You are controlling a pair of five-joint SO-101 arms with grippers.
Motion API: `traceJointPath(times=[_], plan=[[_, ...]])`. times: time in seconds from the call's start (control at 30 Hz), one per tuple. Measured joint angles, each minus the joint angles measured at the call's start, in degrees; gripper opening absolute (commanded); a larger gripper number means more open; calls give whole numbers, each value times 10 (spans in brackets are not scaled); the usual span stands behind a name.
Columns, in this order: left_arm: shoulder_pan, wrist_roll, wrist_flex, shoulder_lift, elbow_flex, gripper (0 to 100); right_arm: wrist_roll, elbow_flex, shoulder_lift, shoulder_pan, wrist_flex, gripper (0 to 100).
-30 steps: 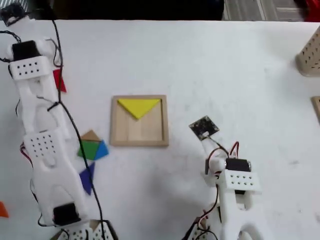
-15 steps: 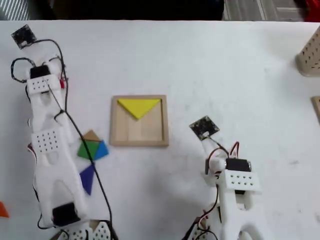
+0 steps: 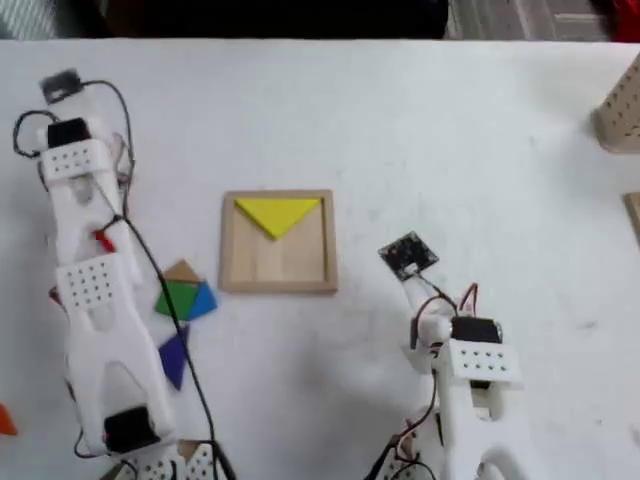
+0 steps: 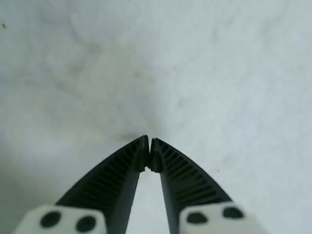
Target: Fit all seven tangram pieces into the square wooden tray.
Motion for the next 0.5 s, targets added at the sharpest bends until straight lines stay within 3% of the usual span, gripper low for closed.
traceJointPath(times=[0.17,0.5], plan=[[4,0,116,-11,0,20,0,0,0,1,0,18],[4,0,130,-81,113,20,0,0,0,1,0,18]])
